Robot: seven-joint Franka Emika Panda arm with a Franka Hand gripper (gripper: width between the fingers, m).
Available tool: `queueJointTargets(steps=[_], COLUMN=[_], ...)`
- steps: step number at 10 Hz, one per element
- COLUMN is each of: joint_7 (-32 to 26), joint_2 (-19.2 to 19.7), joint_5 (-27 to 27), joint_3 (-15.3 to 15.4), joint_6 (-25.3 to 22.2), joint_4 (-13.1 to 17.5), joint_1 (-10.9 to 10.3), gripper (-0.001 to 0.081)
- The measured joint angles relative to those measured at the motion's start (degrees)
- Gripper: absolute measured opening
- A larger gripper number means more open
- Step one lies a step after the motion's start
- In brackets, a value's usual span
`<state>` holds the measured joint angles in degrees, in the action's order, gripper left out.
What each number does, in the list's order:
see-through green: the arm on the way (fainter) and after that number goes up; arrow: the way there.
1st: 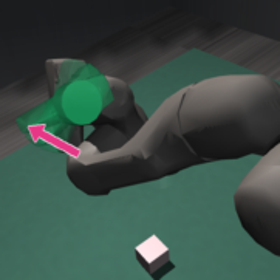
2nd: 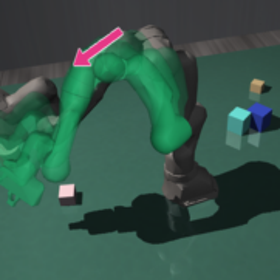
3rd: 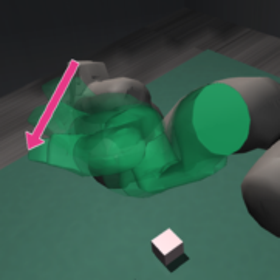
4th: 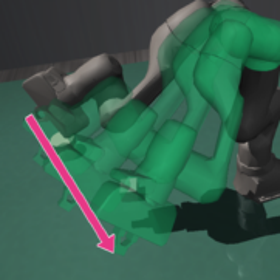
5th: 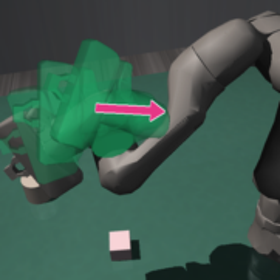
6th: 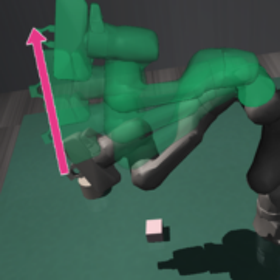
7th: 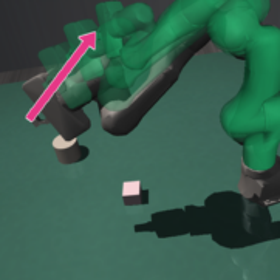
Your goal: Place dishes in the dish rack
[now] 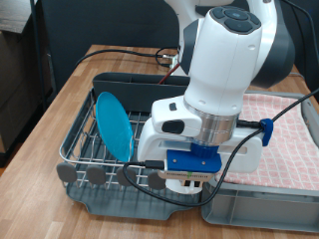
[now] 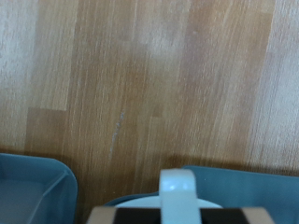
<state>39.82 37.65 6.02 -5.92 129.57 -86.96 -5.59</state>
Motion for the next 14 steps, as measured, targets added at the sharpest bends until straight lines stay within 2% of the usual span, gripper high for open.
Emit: queueJointTargets(steps=[2,3,4,6,7,8,9,10,14], joint_7=[-0.1,-0.1,-0.1,-0.1,-0.6,-1.2,-1.5,-1.7,-2.0], joint_2=[0.1,0.1,0.1,0.1,0.1,0.1,0.1,0.1,-1.1], joint_5=[0.0,0.0,0.0,-0.2,-0.6,-1.2,-1.6,-1.9,-2.9], joint_3=[0.0,0.0,0.0,0.1,0.5,0.9,1.1,1.3,1.6], joint_6=[0.7,0.9,1.0,0.9,-0.5,-3.5,-6.2,-8.4,-12.8], joint_4=[0.0,0.0,0.0,0.3,0.8,2.0,3.3,4.5,7.3], joint_1=[0.1,0.1,0.1,0.1,0.3,0.5,0.5,0.5,0.5], gripper=[0.0072,0.0169,0.0169,0.0482,0.0482,0.0686,0.0686,0.0781,0.0799])
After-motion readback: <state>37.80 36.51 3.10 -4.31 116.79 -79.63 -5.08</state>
